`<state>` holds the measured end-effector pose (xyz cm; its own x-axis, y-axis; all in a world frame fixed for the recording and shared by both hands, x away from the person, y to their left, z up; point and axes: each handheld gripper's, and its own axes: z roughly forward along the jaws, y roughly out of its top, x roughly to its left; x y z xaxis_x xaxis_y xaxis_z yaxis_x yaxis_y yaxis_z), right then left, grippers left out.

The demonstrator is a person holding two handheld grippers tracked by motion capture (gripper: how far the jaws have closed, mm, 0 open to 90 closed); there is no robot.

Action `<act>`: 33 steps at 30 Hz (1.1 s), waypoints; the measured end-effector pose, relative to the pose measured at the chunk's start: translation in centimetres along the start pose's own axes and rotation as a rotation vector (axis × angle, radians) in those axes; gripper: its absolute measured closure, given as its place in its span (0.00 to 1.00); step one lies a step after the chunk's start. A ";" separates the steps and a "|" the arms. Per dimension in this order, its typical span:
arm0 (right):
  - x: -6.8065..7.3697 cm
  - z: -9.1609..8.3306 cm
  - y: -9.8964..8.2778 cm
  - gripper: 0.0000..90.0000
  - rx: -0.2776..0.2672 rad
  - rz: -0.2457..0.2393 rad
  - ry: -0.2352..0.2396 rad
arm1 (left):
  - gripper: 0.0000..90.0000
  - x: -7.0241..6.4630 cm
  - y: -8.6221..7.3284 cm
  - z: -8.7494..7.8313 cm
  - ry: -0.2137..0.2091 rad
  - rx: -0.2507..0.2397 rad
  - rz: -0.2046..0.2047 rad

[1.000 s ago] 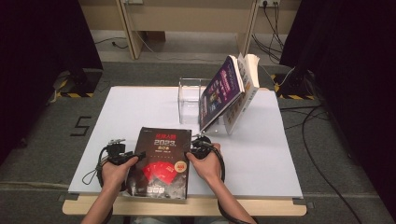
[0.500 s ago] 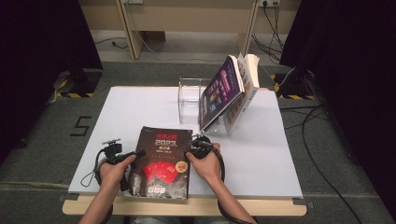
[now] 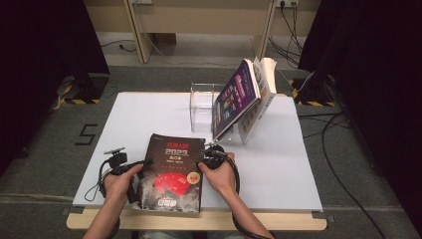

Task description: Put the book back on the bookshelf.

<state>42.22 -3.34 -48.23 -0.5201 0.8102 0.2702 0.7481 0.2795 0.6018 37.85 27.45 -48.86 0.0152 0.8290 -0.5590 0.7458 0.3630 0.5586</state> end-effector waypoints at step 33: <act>-0.2 0.0 0.0 0.69 -0.003 0.014 0.018 | 0.95 -0.7 -0.8 -0.1 -0.091 0.035 0.077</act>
<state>42.31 -3.54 -48.26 -0.5166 0.8048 0.2923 0.7542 0.2661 0.6004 37.21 26.64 -48.83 0.1324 0.8110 -0.5699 0.7632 0.2834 0.5806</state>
